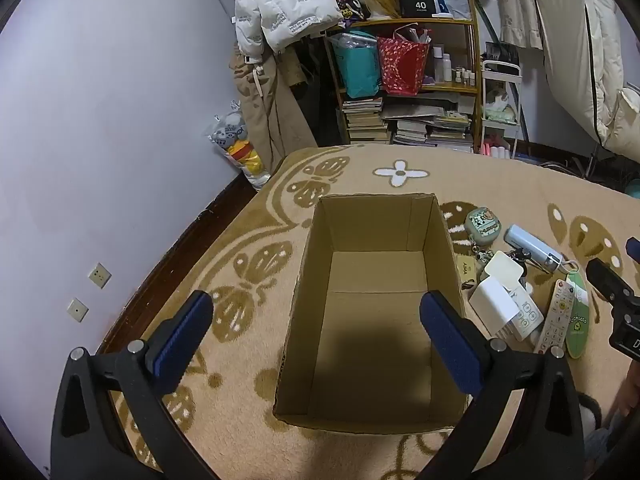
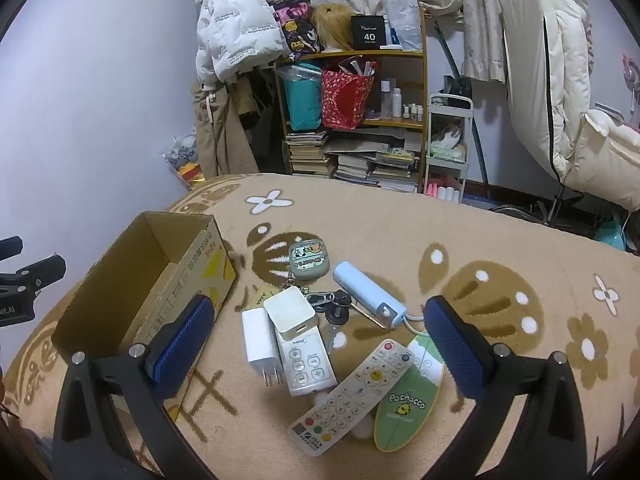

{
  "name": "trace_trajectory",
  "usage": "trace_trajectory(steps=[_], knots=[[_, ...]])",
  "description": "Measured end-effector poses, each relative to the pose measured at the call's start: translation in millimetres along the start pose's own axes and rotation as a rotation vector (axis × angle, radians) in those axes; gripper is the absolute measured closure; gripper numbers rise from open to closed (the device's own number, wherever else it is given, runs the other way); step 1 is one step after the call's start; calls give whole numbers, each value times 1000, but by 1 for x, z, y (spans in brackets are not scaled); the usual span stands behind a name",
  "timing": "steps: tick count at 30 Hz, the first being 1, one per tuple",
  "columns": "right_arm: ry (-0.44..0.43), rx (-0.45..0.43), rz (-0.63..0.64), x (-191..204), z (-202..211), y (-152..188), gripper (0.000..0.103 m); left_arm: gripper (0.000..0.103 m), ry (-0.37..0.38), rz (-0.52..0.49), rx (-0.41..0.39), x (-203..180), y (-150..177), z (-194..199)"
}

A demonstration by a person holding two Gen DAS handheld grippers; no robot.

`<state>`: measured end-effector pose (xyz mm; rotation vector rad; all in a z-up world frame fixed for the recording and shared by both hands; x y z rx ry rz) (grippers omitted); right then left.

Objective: Organize rigid objects

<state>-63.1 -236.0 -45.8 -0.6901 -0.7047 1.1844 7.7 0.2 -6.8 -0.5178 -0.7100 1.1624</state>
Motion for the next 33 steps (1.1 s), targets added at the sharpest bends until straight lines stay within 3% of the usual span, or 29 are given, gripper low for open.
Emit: trace_trajectory(steps=[16, 33], knots=[[-2, -5, 2, 1, 1, -1, 0, 1, -19, -45, -33, -4, -1, 4], [-3, -4, -1, 2, 1, 0, 0, 1, -15, -28, -14, -1, 0, 1]])
Point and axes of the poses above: each gripper's, at about its wrist camera, not at the fingertips, and z roughly against the way its jaws point, x to its left, y to its underside, the point moved 1 cm from there along -z, roughly the way its jaws point, and after that the axes turned 1 degree about -z, right-handed, at the moved point
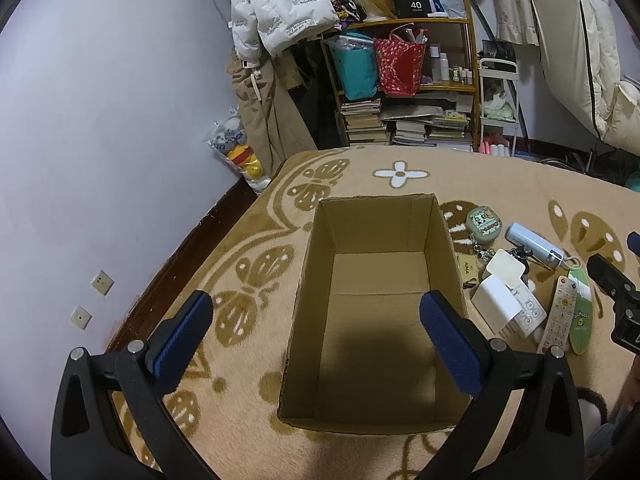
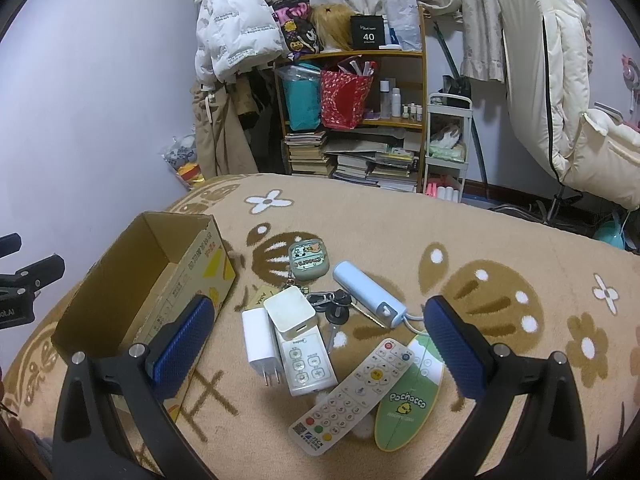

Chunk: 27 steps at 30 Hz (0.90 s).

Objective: Organize rigid objects

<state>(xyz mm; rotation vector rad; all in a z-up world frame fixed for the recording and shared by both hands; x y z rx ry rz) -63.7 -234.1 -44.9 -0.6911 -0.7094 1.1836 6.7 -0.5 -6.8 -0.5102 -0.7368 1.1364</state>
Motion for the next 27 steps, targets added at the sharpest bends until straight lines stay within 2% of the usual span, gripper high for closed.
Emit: trace_trajectory(steps=[27], knots=[[4, 7, 3, 1, -4, 2, 0, 1, 8, -14, 10, -2, 2, -3]])
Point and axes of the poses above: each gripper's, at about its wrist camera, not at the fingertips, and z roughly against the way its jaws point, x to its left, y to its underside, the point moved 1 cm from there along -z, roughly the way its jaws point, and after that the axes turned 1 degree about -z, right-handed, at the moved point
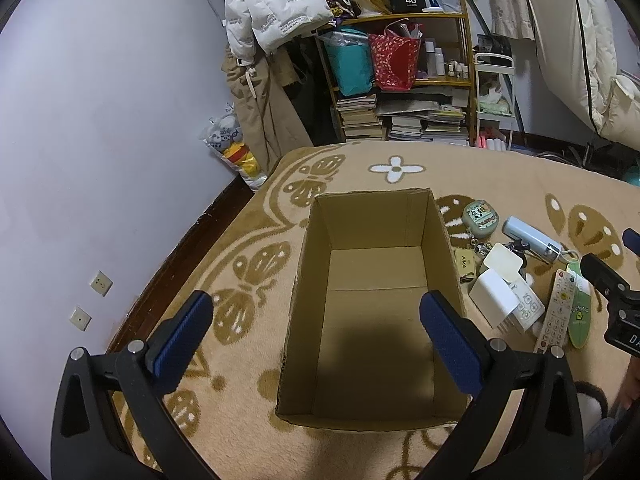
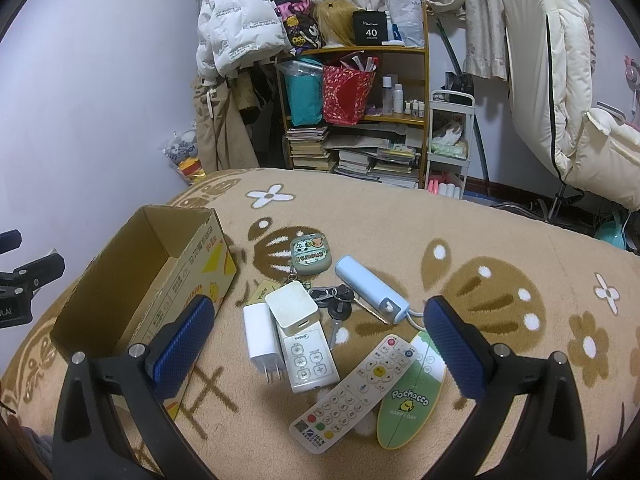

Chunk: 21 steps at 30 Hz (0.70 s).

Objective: Organize rigid objects

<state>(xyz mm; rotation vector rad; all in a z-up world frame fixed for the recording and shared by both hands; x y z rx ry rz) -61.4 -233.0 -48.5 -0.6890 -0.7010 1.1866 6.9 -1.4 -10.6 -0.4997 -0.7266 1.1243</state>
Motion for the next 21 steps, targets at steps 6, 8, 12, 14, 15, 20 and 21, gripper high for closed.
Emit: trace_trajectory(steps=[6, 8, 12, 14, 15, 20, 21], knots=[[0, 1, -2, 0, 0, 0, 0, 1, -2, -2, 9, 0, 0, 0], [1, 1, -1, 0, 0, 0, 0, 1, -4, -5, 11, 0, -1, 0], [1, 2, -2, 1, 0, -1, 0, 1, -4, -12, 11, -1, -1, 0], [3, 3, 1, 1, 1, -2, 0, 1, -8, -15, 12, -1, 0, 1], [3, 3, 1, 1, 2, -2, 0, 1, -9, -17, 12, -1, 0, 1], [3, 1, 1, 0, 0, 0, 0, 1, -4, -18, 17, -1, -1, 0], [3, 1, 1, 0, 0, 0, 0, 1, -6, -18, 17, -1, -1, 0]])
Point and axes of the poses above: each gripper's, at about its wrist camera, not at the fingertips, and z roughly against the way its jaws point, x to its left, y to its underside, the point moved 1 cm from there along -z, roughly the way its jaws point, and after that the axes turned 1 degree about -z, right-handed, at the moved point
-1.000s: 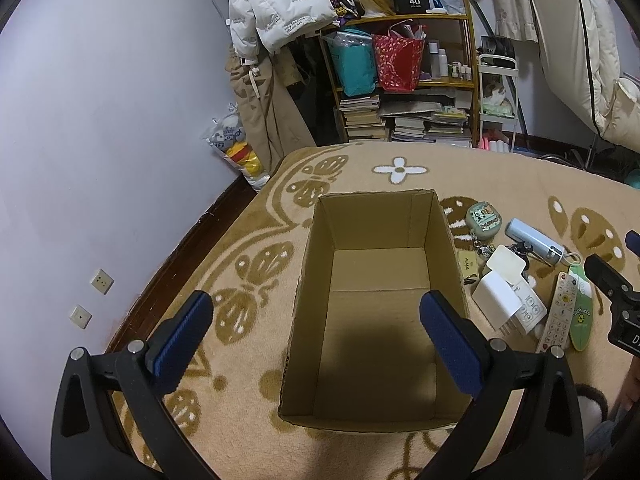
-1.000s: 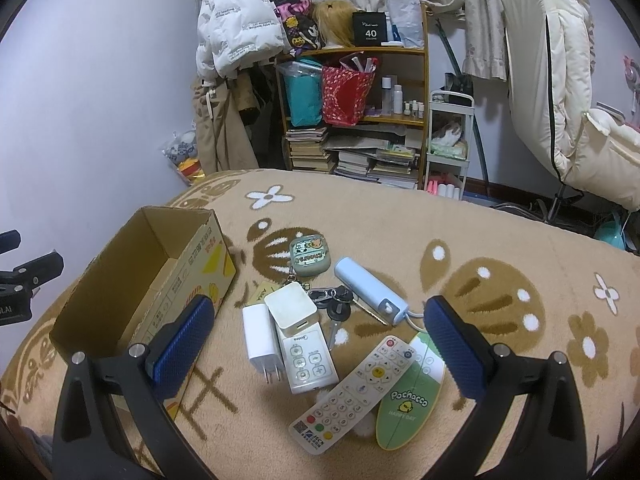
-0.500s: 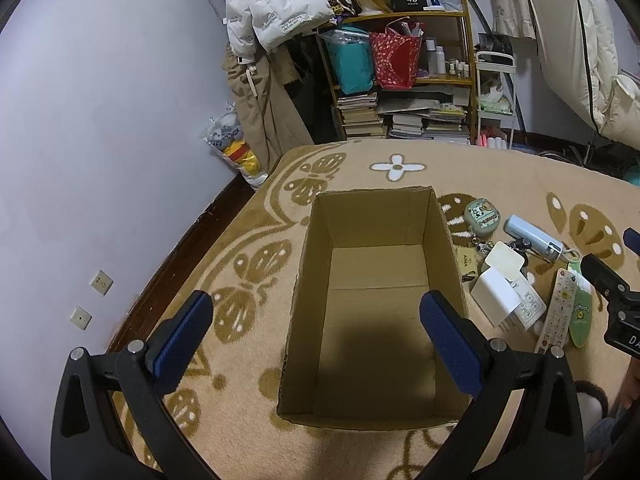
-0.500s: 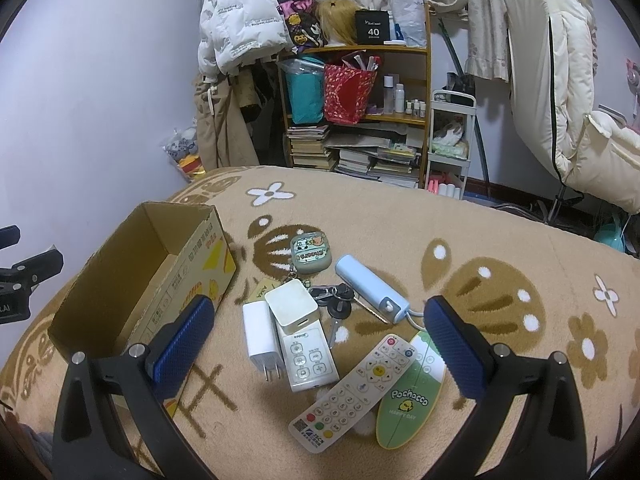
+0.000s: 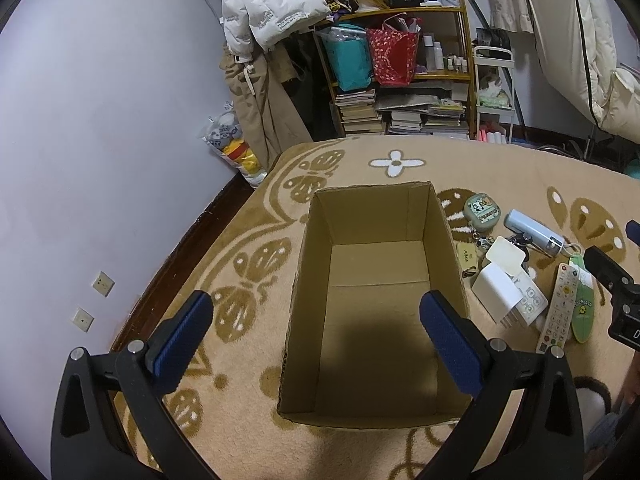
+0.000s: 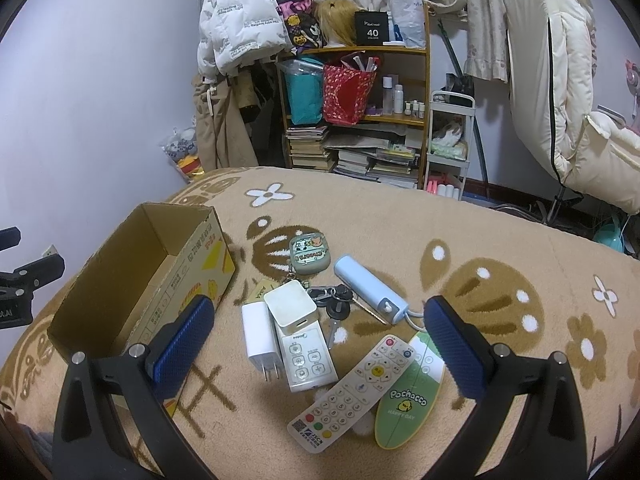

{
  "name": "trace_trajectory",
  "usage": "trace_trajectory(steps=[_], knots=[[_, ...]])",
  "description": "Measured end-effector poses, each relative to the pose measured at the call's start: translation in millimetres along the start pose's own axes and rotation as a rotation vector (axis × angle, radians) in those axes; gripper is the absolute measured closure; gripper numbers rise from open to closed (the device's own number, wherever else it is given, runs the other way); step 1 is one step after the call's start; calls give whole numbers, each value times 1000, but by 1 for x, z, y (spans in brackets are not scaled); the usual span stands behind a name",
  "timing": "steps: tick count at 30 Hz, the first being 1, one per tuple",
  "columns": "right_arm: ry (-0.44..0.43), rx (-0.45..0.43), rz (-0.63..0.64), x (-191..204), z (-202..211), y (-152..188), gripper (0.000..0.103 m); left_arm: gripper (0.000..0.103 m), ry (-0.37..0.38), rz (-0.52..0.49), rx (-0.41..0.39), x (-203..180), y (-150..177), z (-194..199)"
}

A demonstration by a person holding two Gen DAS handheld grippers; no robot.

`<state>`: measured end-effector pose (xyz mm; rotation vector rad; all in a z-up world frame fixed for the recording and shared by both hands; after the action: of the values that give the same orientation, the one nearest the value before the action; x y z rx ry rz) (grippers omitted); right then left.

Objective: Organize rigid objects

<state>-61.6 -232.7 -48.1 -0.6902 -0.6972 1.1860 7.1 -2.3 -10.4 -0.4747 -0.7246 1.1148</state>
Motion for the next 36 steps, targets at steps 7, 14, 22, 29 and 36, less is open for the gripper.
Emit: trace_trajectory(steps=[7, 14, 22, 29, 36], knots=[[1, 0, -1, -1, -1, 2, 0, 1, 0, -6, 2, -1, 0, -2], [-5, 15, -12, -7, -3, 14, 0, 1, -10, -8, 22, 2, 1, -9], [-42, 55, -26, -8, -18, 14, 0, 1, -21, -7, 86, 13, -7, -33], [-53, 88, 6, 7, -41, 11, 0, 1, -46, 2, 155, 20, -7, -62], [-67, 113, 38, 22, -63, 12, 0, 1, -65, 17, 227, 24, -4, -93]])
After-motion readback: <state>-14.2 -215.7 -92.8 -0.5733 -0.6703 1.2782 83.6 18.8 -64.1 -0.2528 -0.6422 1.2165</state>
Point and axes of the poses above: each gripper's, at about its wrist camera, not at the fingertips, and z roughly against the way its jaws point, x to its left, y to its underside, the point moved 1 cm from there along -z, roughly the way its jaws point, and after that the axes turned 1 degree about -z, right-handed, at the moved point
